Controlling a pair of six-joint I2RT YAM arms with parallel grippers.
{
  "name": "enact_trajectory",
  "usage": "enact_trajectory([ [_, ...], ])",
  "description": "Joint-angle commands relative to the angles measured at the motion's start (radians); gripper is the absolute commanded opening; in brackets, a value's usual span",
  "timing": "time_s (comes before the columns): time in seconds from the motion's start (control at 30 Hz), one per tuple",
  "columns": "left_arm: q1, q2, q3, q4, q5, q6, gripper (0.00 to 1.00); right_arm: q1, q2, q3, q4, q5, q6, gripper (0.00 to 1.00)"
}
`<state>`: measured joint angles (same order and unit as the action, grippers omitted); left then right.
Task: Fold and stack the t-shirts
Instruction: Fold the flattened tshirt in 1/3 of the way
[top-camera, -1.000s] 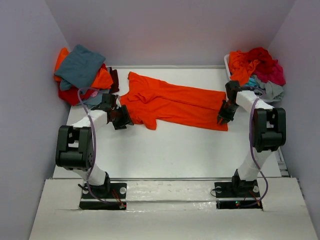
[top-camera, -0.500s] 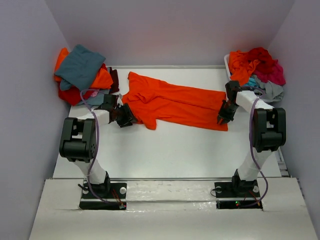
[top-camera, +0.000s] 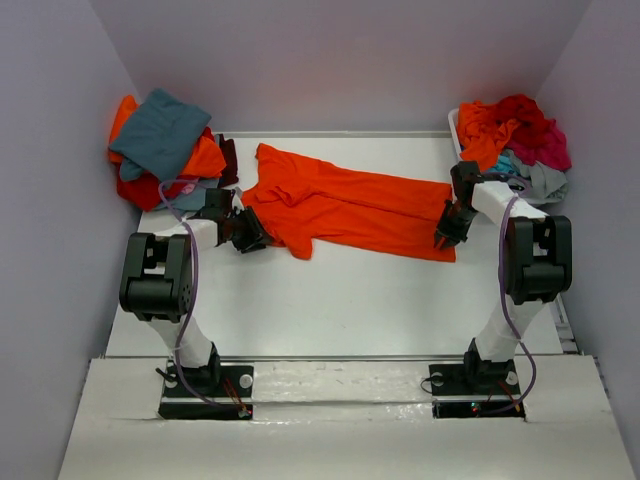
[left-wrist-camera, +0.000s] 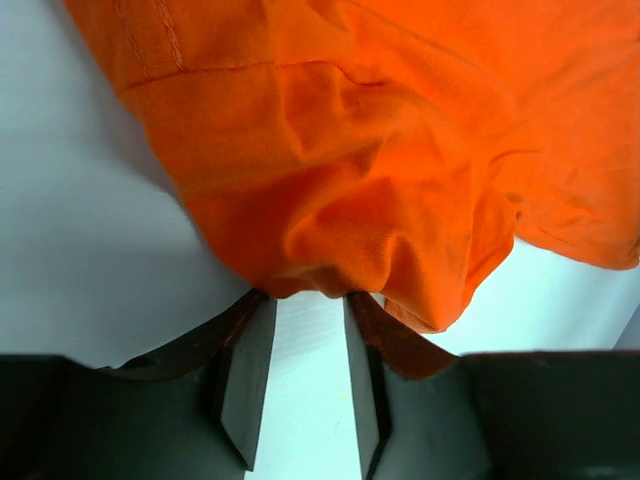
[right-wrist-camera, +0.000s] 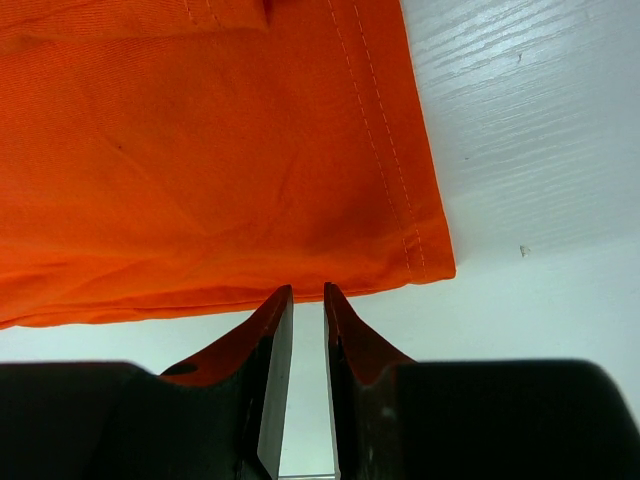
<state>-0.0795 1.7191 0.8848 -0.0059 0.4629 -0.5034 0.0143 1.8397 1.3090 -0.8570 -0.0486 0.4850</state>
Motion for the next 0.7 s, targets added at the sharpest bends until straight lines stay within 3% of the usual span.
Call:
enact_trajectory([
  [0.0,0.007,0.004,-0.01,-0.002,-0.027,0.016,0.43,-0.01,0.023,-0.014,0.013,0.004,-0.005,0.25],
  [0.67,0.007,-0.009,0.019,-0.057,-0.075,0.052,0.14,-0.01,0.018,-0.022,0.019,0.0,-0.005,0.25],
])
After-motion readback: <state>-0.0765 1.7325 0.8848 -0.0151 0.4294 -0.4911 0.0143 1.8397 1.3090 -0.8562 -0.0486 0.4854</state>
